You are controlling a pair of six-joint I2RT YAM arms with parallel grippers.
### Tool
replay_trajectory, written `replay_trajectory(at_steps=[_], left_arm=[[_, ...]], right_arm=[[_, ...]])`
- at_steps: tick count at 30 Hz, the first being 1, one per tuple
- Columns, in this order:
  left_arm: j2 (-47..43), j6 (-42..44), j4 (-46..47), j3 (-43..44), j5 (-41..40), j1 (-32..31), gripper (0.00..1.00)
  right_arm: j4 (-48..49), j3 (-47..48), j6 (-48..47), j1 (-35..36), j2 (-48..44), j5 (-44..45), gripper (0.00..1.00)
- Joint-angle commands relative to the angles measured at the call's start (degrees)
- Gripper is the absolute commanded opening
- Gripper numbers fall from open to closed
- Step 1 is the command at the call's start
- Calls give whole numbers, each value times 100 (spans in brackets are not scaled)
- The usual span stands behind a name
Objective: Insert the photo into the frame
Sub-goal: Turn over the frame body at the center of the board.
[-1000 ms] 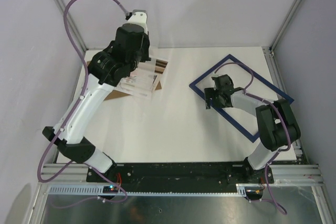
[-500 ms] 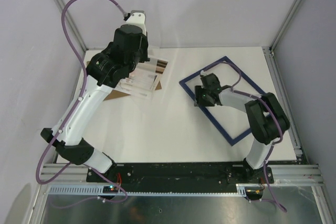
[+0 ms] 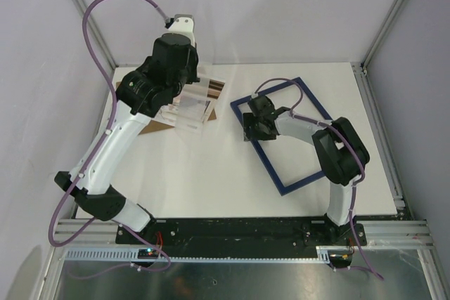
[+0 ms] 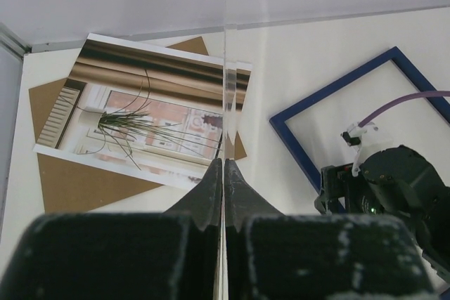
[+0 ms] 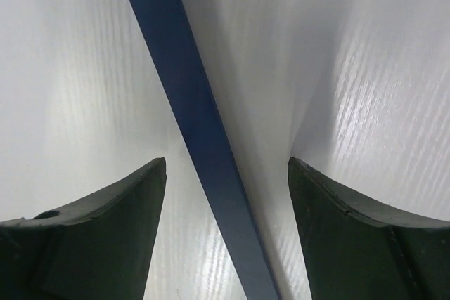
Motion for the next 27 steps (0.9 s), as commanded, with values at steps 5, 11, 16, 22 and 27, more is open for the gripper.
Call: replay_trajectory(at_steps=[5, 11, 16, 22, 27], left_arm=[[-268, -4, 295, 72, -280, 68, 0], [-271, 16, 287, 52, -351, 83, 0], [-291, 40, 296, 0, -426, 88, 0], [-361, 4, 295, -24, -745, 96, 0], [-525, -79, 322, -83, -1304, 110, 0]], right_arm=[[-714, -202, -814, 529, -417, 451, 67], [-711, -644, -905, 592, -598, 422, 58], [-682, -815, -910, 591, -571, 411, 44], [-921, -415, -822, 448, -785, -10, 5], [-1607, 712, -661, 361, -1347, -335, 0]])
